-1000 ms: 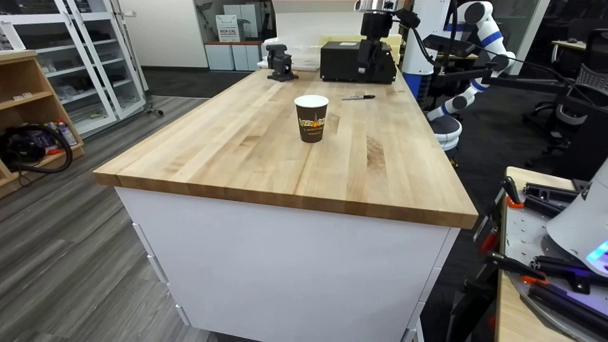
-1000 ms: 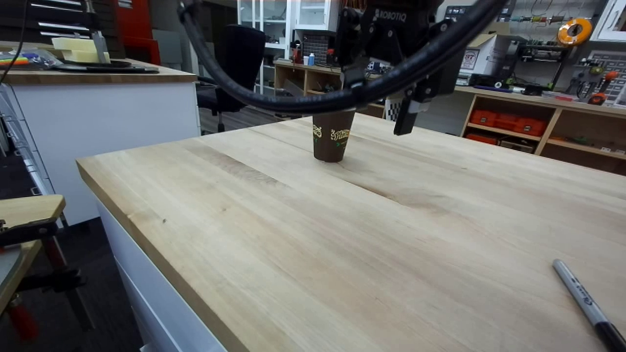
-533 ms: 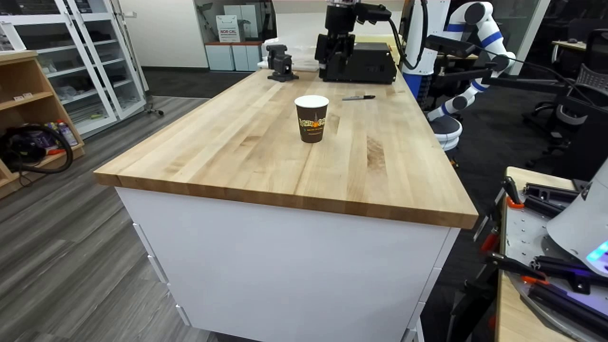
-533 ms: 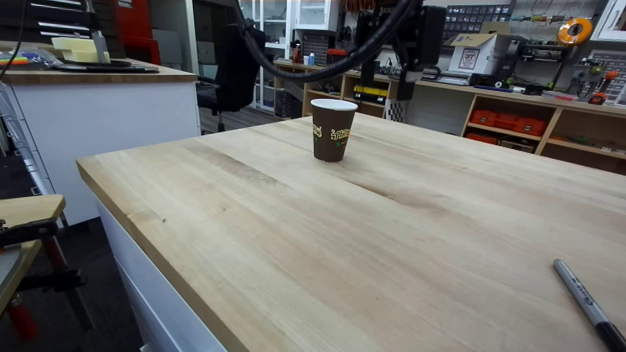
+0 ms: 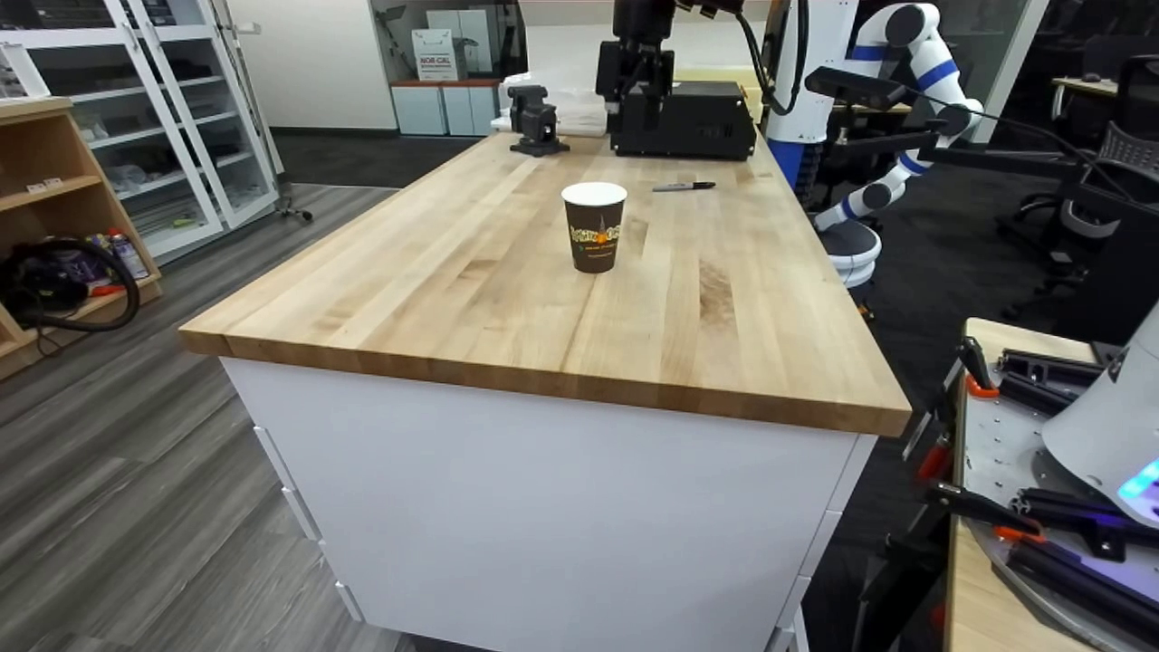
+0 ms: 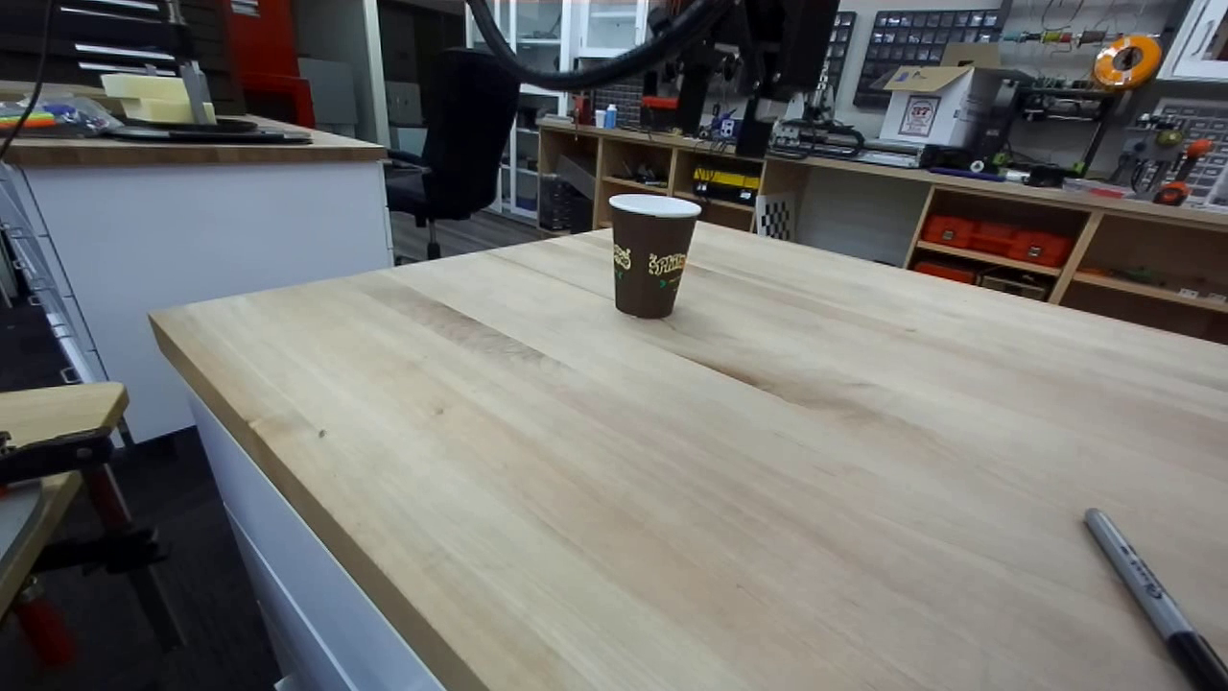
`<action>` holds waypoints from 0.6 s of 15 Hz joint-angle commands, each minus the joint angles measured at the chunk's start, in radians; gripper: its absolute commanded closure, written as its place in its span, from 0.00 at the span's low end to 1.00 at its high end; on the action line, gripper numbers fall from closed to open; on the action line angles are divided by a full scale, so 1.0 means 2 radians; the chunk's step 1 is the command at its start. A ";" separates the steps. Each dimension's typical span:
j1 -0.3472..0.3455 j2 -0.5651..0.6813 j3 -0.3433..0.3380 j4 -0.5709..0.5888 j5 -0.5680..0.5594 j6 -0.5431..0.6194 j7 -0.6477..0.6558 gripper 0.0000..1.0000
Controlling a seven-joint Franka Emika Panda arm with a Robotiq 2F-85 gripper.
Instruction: Move the cup to the right
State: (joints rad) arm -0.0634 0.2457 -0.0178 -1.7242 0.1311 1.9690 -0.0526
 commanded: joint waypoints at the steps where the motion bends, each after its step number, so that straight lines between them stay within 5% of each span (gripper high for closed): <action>1: -0.003 0.020 -0.001 0.024 0.012 -0.013 -0.003 0.00; 9: -0.001 0.095 0.007 0.073 0.004 0.019 -0.014 0.00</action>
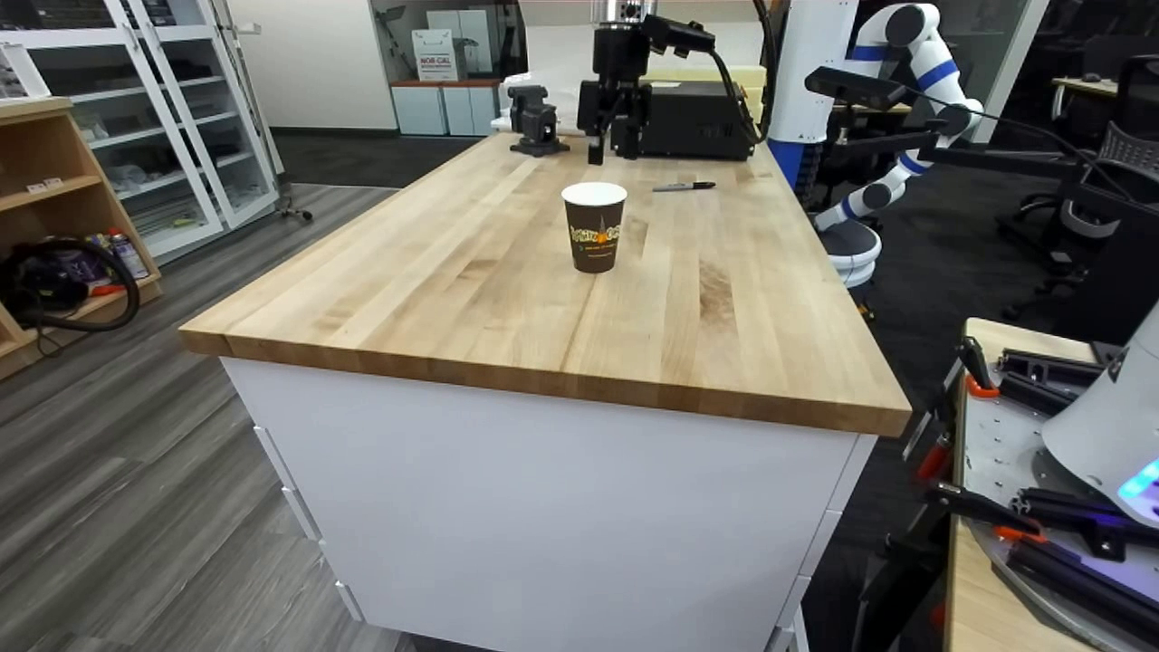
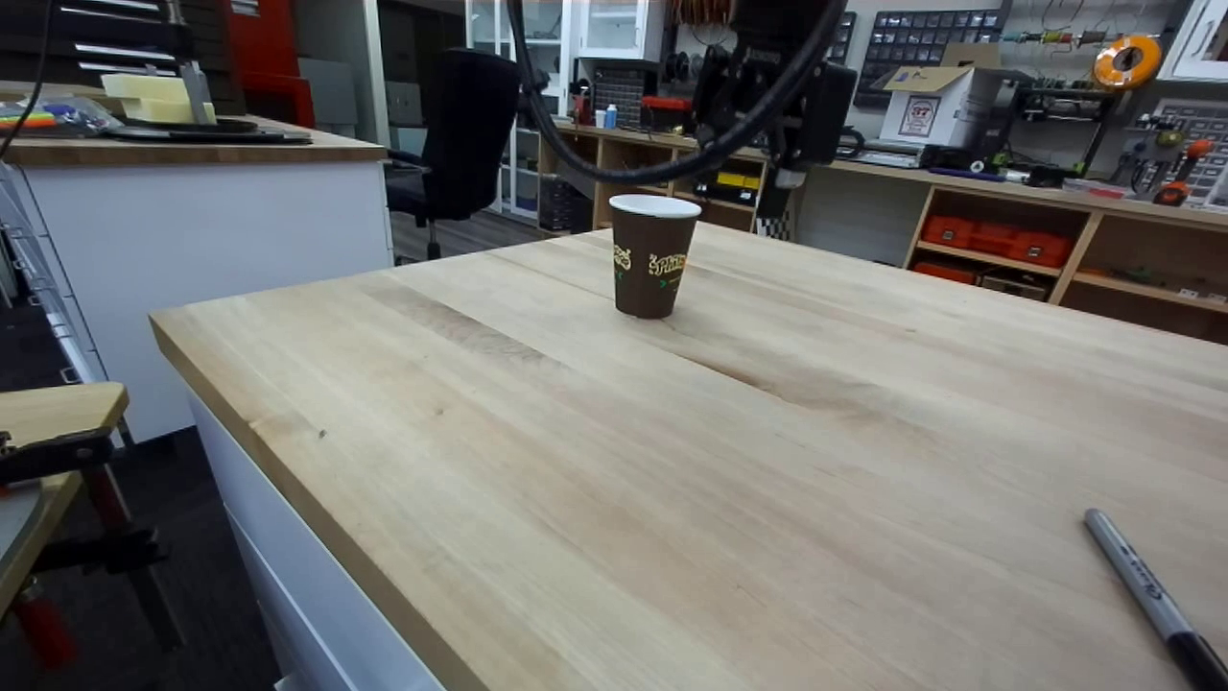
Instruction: Move the cup to the right
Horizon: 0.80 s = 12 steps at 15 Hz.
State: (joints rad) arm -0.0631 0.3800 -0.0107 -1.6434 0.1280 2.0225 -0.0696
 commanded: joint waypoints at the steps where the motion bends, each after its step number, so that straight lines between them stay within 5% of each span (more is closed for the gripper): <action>1: -0.007 0.037 0.009 0.044 0.018 -0.030 -0.016 0.00; 6: -0.007 0.046 0.015 0.063 0.037 -0.087 -0.025 0.00; 12: 0.005 0.039 0.005 0.051 0.010 -0.069 -0.006 0.00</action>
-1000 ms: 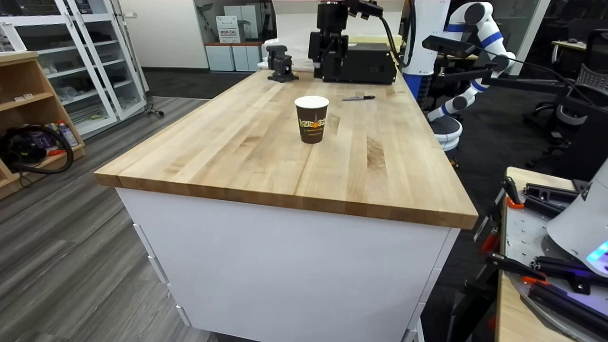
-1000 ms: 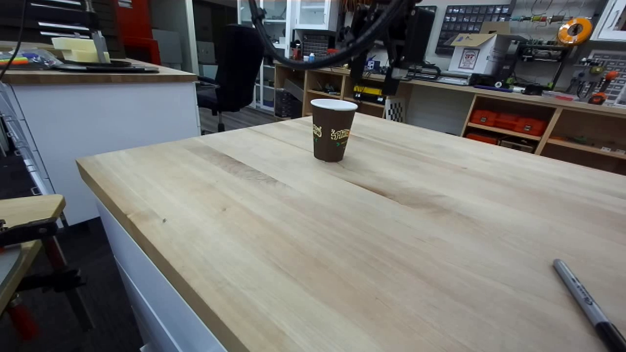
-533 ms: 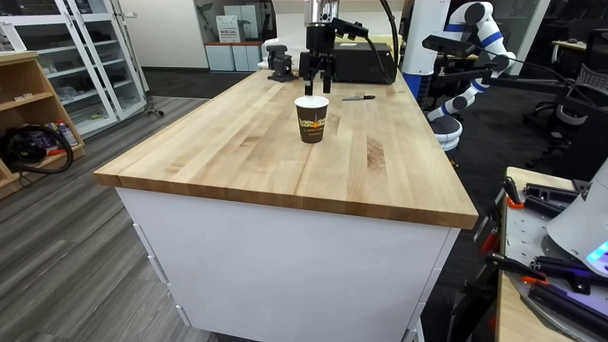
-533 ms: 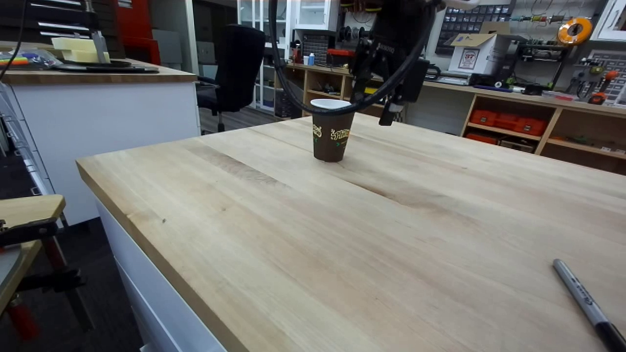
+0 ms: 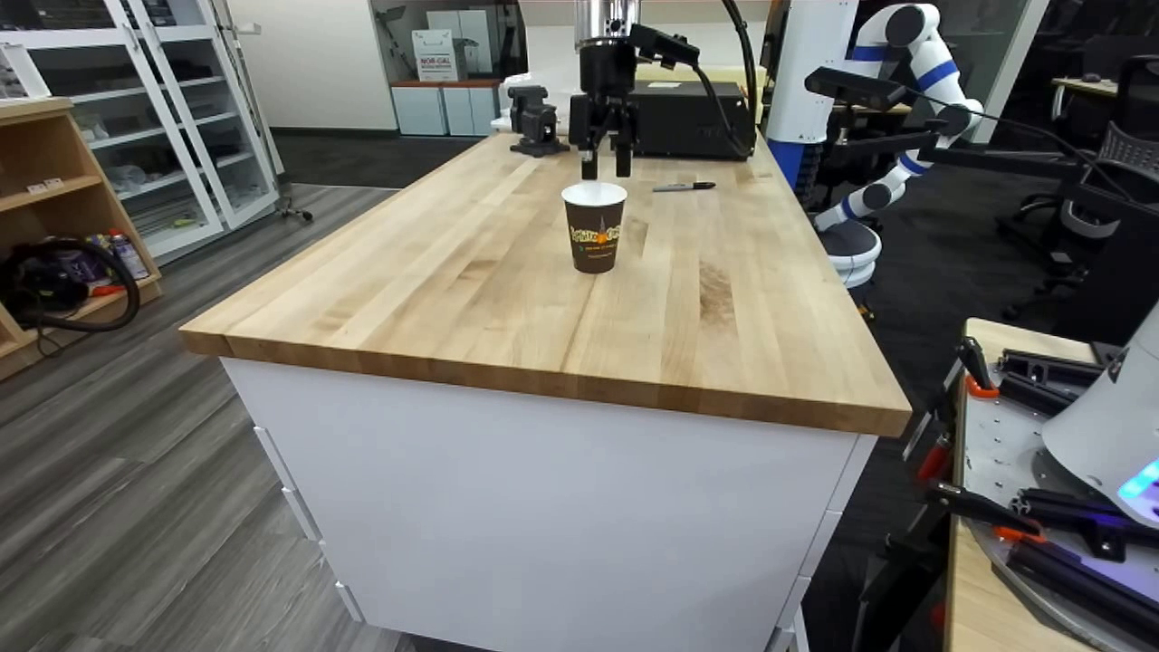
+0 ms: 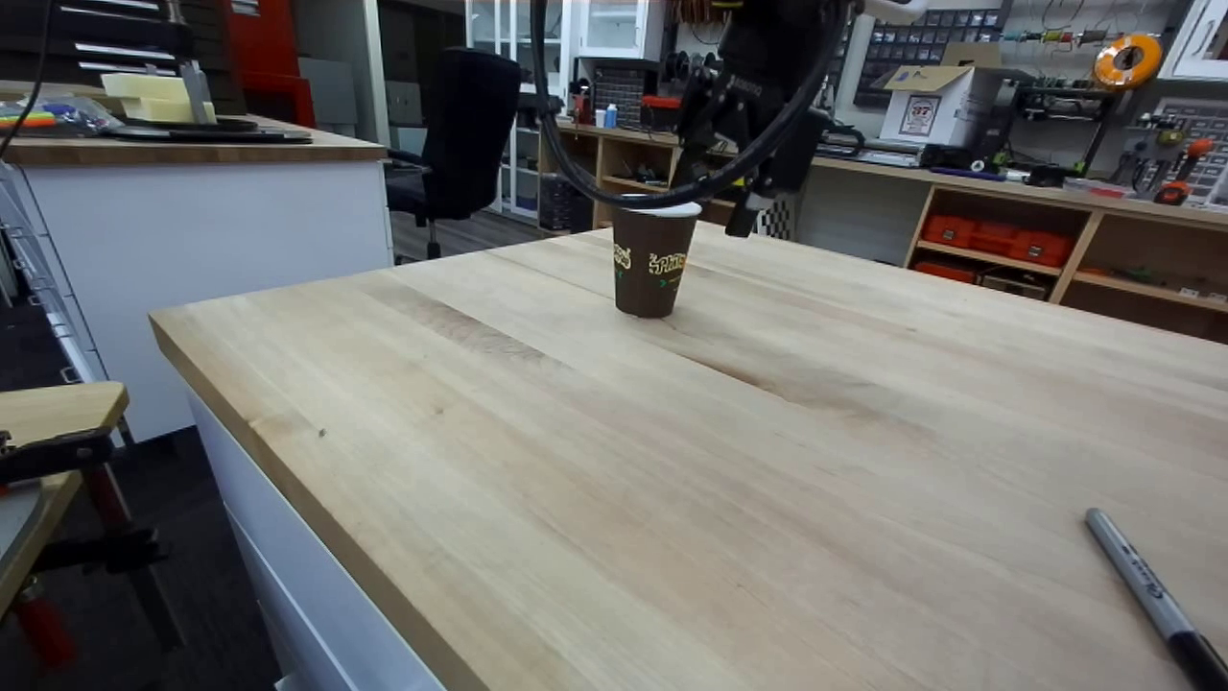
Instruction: Move the cup to the right
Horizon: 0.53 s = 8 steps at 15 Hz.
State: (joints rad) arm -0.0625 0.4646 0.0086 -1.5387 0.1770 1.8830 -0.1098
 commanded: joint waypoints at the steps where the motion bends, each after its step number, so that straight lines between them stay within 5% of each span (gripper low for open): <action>1: 0.005 -0.001 -0.006 -0.002 -0.020 0.010 0.016 0.00; 8: 0.004 0.014 -0.006 -0.006 -0.037 0.053 0.008 0.00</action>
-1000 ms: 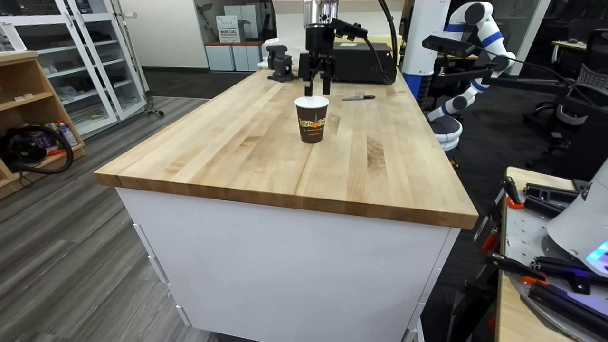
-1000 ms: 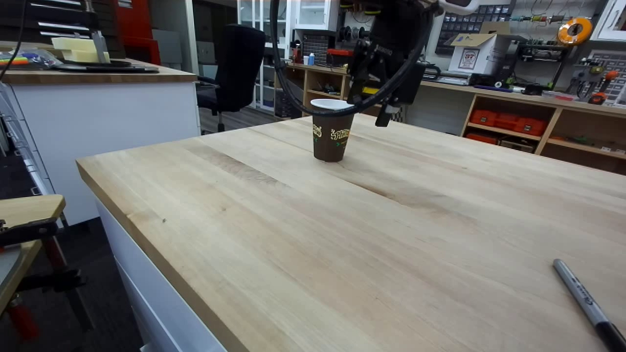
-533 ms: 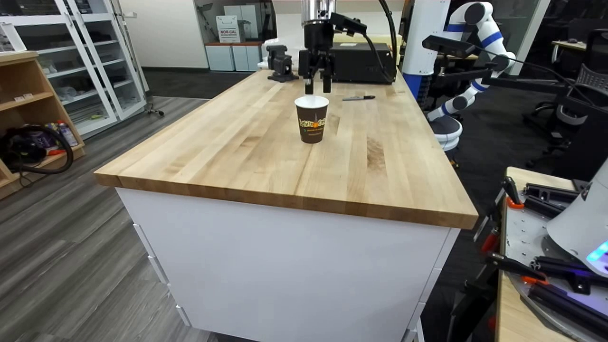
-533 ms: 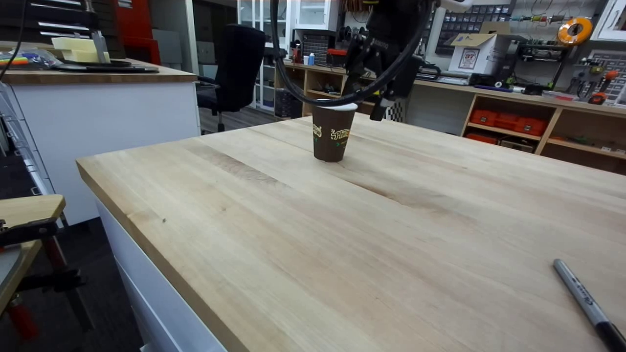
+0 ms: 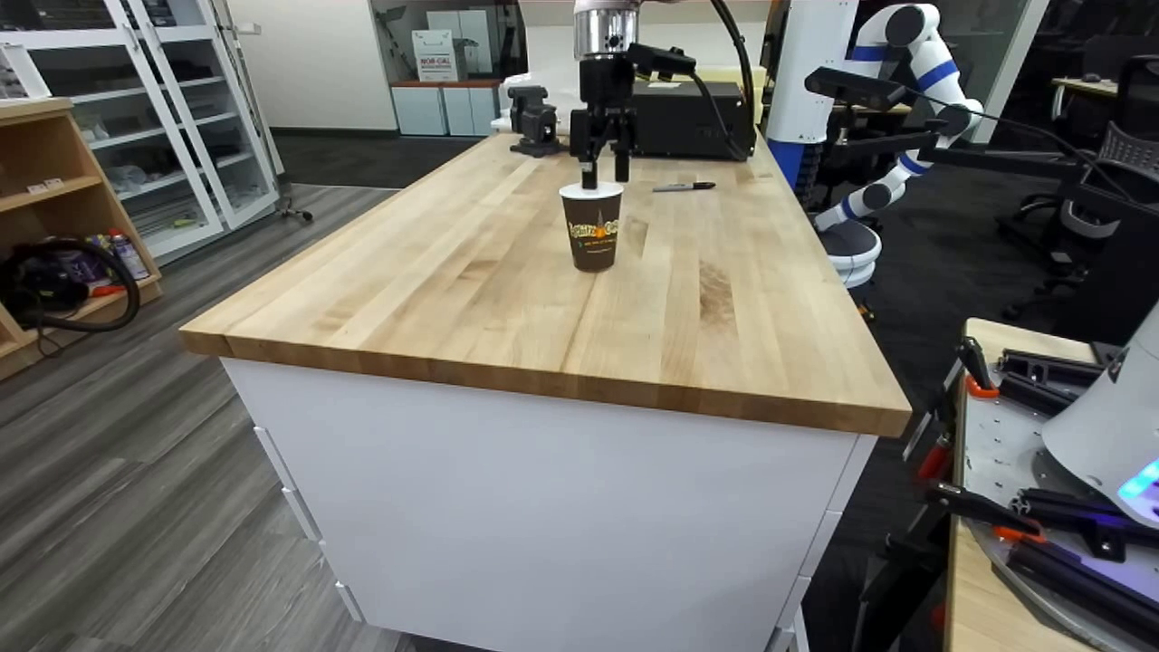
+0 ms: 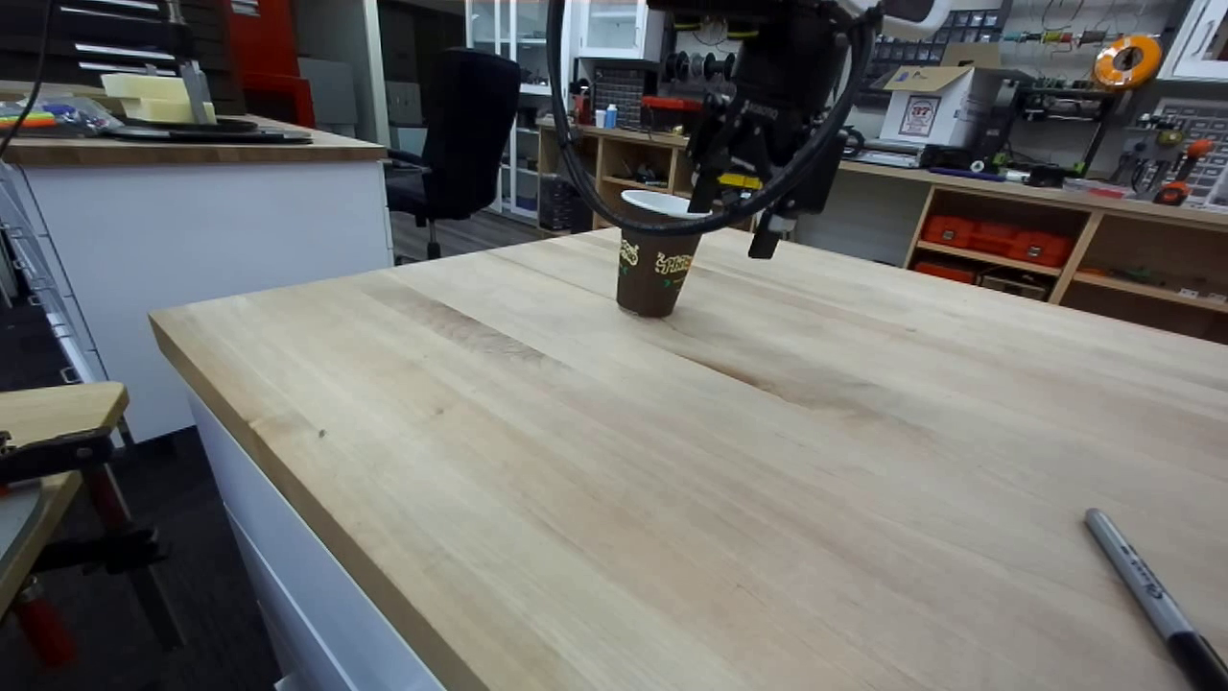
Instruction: Move the cup to the right
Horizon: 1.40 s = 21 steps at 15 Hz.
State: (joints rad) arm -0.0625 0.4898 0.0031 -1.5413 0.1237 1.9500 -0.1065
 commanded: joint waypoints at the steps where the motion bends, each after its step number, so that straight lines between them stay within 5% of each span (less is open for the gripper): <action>1: 0.004 0.002 -0.003 -0.005 -0.012 0.026 0.008 0.02; 2: 0.004 0.002 -0.003 -0.007 -0.012 0.033 0.006 0.26; 4: 0.006 0.003 -0.004 -0.009 -0.020 0.042 0.006 0.32; 13: 0.007 0.000 -0.003 -0.015 -0.028 0.049 0.009 0.93; 21: 0.010 -0.020 -0.014 -0.023 -0.053 0.065 0.024 0.97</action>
State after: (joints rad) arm -0.0574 0.4937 0.0004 -1.5420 0.0658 2.0413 -0.0953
